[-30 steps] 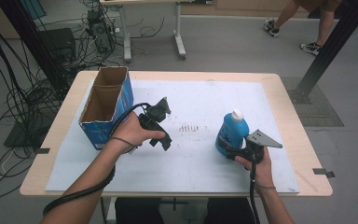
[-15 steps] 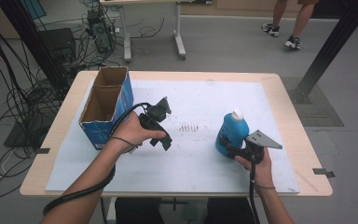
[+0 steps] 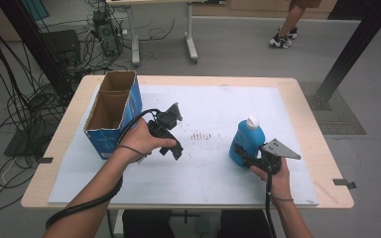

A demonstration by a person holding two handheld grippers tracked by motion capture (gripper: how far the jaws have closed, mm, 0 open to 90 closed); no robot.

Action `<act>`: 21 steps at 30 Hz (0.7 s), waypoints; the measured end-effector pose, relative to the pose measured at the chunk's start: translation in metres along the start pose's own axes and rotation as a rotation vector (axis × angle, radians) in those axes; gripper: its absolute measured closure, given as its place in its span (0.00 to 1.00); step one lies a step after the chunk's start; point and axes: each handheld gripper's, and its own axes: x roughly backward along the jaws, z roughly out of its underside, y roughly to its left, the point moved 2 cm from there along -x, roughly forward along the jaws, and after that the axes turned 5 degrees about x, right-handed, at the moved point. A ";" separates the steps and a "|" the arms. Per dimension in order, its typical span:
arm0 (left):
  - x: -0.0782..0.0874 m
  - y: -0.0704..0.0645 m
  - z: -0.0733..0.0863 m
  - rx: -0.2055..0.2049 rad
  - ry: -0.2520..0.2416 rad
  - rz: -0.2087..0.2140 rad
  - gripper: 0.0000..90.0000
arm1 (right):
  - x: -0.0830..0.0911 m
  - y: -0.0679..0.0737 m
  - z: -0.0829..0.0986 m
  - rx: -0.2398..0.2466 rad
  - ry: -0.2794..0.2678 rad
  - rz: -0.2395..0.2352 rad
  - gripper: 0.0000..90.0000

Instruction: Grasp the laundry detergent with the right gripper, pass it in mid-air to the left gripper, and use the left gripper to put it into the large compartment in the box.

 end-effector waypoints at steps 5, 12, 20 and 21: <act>0.001 0.000 0.000 -0.004 0.001 0.001 0.12 | 0.000 0.001 0.000 0.006 -0.002 0.000 0.46; 0.002 -0.001 0.001 -0.006 0.000 -0.001 0.12 | 0.000 0.002 0.000 0.017 -0.004 0.007 0.46; 0.002 -0.002 0.001 -0.004 -0.001 -0.006 0.12 | 0.000 0.002 0.000 0.024 -0.008 0.007 0.47; 0.002 -0.002 0.001 -0.004 0.000 -0.006 0.12 | 0.000 0.002 0.000 0.024 -0.008 0.007 0.47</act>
